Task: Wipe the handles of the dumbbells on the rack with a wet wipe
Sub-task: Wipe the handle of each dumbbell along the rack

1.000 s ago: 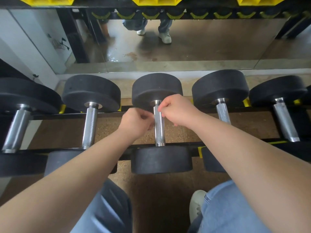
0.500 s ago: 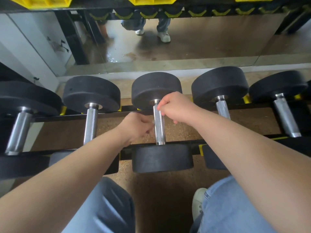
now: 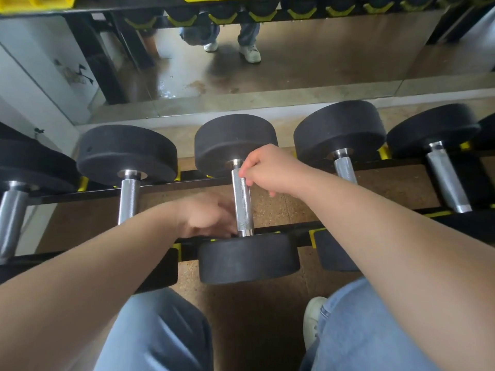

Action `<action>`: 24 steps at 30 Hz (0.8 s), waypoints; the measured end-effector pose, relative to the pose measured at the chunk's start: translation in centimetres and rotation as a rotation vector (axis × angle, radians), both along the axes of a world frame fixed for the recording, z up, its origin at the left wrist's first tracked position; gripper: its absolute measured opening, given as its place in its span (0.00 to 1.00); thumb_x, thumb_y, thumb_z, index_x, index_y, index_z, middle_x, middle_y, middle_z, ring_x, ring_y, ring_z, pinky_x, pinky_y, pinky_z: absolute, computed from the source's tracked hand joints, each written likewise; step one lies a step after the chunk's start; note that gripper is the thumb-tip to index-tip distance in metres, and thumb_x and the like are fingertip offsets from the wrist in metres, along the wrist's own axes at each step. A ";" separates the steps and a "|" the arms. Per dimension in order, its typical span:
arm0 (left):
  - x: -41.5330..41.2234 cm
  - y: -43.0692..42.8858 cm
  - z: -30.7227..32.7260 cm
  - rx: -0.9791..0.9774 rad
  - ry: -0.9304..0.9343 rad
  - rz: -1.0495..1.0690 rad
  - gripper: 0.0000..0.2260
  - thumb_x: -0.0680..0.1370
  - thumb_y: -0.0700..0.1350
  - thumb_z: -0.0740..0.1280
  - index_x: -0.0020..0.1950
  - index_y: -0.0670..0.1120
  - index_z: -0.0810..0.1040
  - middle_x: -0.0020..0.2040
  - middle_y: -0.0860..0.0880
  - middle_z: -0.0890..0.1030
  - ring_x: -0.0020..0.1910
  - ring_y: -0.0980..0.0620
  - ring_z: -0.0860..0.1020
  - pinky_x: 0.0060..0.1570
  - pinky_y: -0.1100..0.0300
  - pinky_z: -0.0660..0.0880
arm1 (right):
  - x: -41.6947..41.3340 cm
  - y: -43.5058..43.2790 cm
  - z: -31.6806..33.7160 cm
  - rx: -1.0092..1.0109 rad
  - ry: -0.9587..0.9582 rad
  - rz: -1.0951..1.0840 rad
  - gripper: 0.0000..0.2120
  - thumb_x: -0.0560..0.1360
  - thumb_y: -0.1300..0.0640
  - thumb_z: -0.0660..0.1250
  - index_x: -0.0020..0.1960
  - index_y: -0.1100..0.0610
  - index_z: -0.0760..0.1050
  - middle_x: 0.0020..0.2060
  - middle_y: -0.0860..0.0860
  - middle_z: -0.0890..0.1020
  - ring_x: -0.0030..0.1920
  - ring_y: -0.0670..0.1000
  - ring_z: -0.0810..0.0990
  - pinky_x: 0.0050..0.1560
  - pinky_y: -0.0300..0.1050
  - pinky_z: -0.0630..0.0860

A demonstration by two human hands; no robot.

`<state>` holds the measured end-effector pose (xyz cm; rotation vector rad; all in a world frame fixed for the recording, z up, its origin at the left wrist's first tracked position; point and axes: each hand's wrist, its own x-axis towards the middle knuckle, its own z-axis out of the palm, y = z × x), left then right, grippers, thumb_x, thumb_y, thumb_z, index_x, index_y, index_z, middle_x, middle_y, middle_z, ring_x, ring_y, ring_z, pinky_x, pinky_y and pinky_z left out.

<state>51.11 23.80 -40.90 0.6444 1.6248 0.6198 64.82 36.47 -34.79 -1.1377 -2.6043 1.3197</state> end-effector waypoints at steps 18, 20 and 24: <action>-0.5 0.5 -0.4 -0.013 -0.110 -0.123 0.09 0.80 0.29 0.66 0.54 0.39 0.83 0.50 0.41 0.86 0.45 0.51 0.85 0.49 0.61 0.82 | 0.3 0.2 0.3 -0.023 0.005 0.032 0.12 0.76 0.62 0.63 0.48 0.50 0.84 0.43 0.50 0.86 0.33 0.53 0.78 0.31 0.43 0.76; -0.7 1.7 -0.6 0.113 -0.207 0.074 0.08 0.80 0.31 0.67 0.53 0.41 0.84 0.50 0.41 0.86 0.46 0.51 0.85 0.47 0.61 0.83 | 0.4 0.4 0.3 -0.019 0.010 0.031 0.12 0.76 0.62 0.64 0.47 0.50 0.84 0.44 0.50 0.86 0.32 0.52 0.77 0.30 0.43 0.76; -1.3 2.9 -1.0 0.272 -0.257 0.251 0.08 0.81 0.36 0.67 0.53 0.44 0.86 0.50 0.45 0.87 0.51 0.50 0.85 0.49 0.61 0.83 | 0.7 0.8 0.5 -0.014 0.009 0.038 0.13 0.76 0.63 0.64 0.47 0.48 0.84 0.46 0.51 0.86 0.30 0.51 0.77 0.28 0.41 0.75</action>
